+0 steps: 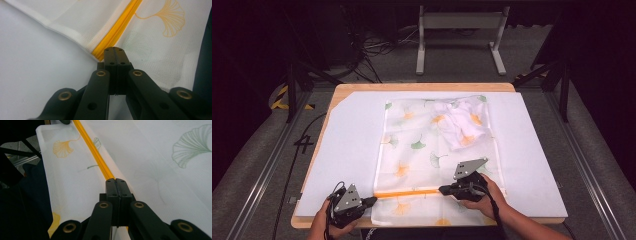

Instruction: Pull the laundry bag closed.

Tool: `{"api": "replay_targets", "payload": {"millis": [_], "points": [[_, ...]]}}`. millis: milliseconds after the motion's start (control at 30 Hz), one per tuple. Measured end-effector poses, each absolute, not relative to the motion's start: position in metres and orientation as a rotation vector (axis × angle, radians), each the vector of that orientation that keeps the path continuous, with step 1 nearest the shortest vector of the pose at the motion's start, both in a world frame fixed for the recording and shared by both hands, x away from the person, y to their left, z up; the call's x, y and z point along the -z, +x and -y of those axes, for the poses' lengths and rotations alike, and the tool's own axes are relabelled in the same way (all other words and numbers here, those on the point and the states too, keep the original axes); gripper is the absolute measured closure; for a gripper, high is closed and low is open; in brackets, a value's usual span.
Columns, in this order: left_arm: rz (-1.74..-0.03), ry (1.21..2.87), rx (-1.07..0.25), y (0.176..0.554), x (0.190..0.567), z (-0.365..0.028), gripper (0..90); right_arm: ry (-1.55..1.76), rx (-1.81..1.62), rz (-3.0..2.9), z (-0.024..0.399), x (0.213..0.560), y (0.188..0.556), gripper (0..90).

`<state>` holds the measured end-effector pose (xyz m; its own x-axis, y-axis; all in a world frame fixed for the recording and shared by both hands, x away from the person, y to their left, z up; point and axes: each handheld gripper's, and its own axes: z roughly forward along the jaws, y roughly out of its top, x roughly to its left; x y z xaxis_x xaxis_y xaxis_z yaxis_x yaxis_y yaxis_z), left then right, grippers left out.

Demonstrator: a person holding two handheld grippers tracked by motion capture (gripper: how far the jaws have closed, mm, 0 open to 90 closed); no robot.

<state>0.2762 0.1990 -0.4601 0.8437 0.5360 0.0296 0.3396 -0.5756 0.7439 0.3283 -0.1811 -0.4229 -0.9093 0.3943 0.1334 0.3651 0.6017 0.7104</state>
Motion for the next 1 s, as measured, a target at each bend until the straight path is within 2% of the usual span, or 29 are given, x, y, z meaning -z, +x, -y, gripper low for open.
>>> {"api": "replay_targets", "payload": {"millis": [600,1000], "points": [[-0.634,2.234,-0.316,0.277,0.460,-0.199,90.0,0.774,-1.170,-2.745,0.226,0.430,0.322,90.0],[-0.636,2.230,-0.310,0.277,0.460,-0.200,90.0,0.891,-1.091,-2.683,0.274,0.429,0.317,90.0]]}}
